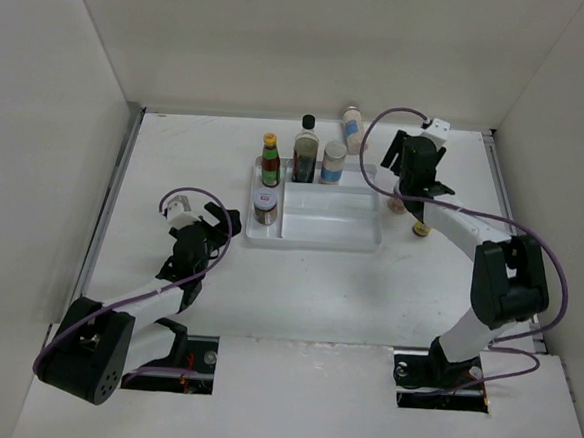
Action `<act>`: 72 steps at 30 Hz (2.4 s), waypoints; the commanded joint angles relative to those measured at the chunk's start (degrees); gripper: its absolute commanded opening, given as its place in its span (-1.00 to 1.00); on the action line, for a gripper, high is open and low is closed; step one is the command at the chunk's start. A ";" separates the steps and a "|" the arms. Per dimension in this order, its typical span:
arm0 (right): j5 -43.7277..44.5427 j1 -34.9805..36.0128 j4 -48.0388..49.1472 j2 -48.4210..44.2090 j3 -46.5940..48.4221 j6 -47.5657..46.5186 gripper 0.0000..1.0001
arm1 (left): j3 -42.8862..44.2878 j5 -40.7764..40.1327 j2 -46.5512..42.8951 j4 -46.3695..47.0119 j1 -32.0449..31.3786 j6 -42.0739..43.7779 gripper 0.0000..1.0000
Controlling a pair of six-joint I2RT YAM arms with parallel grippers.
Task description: Organize the condiment bottles
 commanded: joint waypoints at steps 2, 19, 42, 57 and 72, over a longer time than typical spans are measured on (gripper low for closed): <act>10.72 -0.89 2.61 -9.74 -7.13 -0.15 0.60 | 0.98 0.62 0.08 3.20 -0.54 -0.59 1.00; 15.23 -1.33 -2.13 -21.89 -22.27 2.12 0.70 | 0.55 0.45 -0.79 3.55 -2.21 -0.85 1.00; 13.39 12.97 0.33 -23.22 -13.41 0.72 -0.41 | 0.63 0.89 0.25 3.73 -1.42 -1.11 1.00; 0.90 25.12 8.78 9.48 14.46 -0.94 -0.38 | 0.28 1.24 -0.62 3.29 -0.37 -1.11 1.00; 0.63 26.70 5.87 11.18 12.37 -3.14 0.37 | 0.37 1.33 -0.19 3.72 -0.19 -1.20 1.00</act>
